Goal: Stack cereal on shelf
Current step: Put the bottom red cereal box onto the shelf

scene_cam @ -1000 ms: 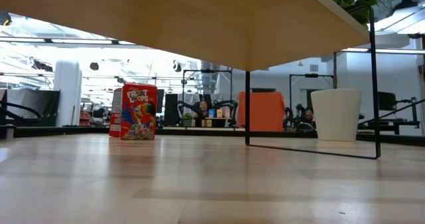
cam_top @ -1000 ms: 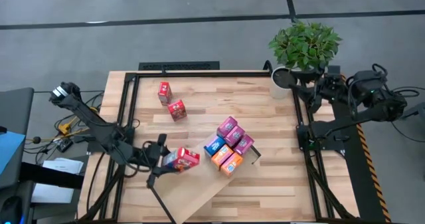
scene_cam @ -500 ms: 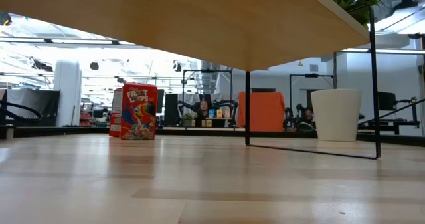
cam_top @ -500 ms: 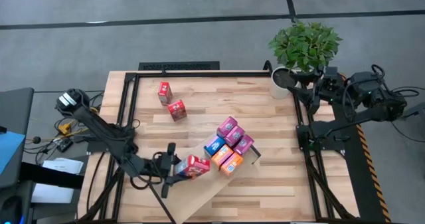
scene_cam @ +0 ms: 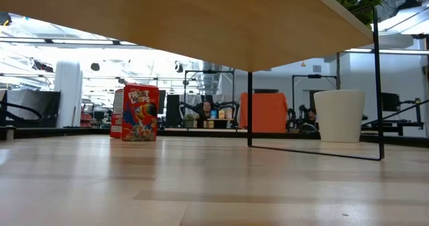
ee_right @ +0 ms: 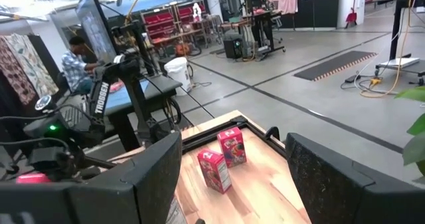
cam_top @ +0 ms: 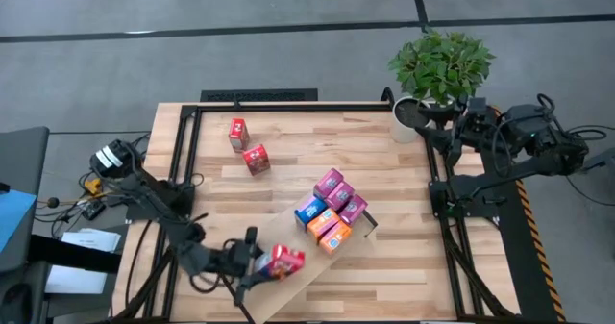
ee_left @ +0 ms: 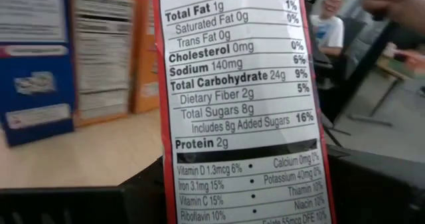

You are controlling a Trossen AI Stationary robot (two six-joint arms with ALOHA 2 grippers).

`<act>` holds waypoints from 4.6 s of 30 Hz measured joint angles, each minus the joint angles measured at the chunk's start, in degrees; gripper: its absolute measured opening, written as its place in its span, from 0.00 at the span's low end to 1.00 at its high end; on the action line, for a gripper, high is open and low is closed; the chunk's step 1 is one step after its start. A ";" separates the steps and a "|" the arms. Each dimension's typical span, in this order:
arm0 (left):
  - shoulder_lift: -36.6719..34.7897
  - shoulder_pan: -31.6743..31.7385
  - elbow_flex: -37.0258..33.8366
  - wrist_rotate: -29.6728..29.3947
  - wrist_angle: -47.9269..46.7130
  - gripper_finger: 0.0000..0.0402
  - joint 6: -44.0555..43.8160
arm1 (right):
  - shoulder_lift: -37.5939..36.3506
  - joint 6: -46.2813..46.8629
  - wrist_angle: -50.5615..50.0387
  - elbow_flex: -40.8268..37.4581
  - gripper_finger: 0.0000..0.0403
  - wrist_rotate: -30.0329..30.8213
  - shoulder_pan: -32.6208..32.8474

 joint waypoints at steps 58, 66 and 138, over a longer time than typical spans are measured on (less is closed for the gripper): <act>-23.20 1.32 9.08 0.79 -28.29 0.70 12.82 | 18.53 2.89 -17.41 18.08 0.73 0.15 -0.09; -11.24 6.75 31.59 10.04 -58.94 0.70 14.15 | 18.51 2.93 -19.50 18.12 0.73 -0.01 -0.09; 19.77 14.78 59.17 32.19 -81.57 0.31 18.85 | 19.96 7.83 -23.36 18.12 0.73 -5.81 -0.02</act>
